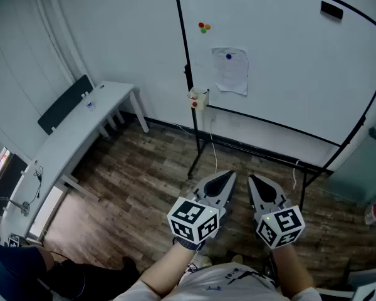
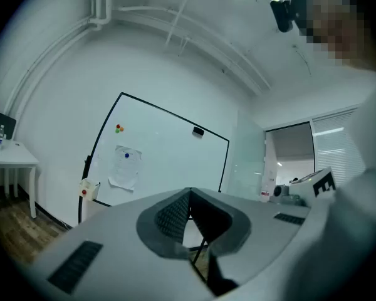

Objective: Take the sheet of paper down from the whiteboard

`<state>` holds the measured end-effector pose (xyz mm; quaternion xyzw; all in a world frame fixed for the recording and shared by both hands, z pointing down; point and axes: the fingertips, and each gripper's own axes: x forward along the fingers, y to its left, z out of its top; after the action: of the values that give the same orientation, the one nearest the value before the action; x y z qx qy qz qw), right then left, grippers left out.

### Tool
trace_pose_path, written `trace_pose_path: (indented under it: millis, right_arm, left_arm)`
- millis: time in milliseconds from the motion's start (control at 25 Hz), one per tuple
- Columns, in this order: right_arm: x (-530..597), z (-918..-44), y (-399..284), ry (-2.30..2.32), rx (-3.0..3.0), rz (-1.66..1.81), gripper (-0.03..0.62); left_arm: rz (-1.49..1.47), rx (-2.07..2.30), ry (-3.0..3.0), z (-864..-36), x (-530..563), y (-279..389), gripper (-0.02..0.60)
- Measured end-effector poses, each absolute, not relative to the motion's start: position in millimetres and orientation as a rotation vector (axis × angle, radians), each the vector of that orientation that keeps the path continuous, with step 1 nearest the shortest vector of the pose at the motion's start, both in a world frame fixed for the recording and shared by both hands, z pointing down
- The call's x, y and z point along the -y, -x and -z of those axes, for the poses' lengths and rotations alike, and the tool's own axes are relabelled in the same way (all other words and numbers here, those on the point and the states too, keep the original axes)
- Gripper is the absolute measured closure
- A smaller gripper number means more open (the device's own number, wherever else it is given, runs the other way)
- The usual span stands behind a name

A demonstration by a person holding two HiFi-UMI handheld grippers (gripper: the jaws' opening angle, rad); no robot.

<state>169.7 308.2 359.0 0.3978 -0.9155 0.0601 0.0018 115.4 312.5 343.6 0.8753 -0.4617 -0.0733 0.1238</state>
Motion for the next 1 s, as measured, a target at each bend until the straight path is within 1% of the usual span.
trace_pose_path:
  millis: [280,520,800,1000]
  right_arm:
    - [-308.6,-357.1,-159.8,-1.261,2.874,-0.18,0.583]
    - [-311.0,-345.8,-153.0,-1.241,2.934,-0.24,0.583]
    - [-305.4,-340.9,-138.1,-1.263,2.94,-0.284,0.583]
    - [-303.7,-356.2,-125.3,-1.279,2.936,-0.334,0.583]
  left_arm:
    - [0.212,1.341,-2.554,-346.0,-314.2,-106.6,0.571]
    - [0.213,1.359,-2.538,-348.5,-311.1,-94.2,0.569]
    - [0.217,1.444,-2.49,-349.9,-307.1,-45.2,0.569]
    - [0.212,1.497,-2.45,-363.3,-306.9,-10.9,0.569]
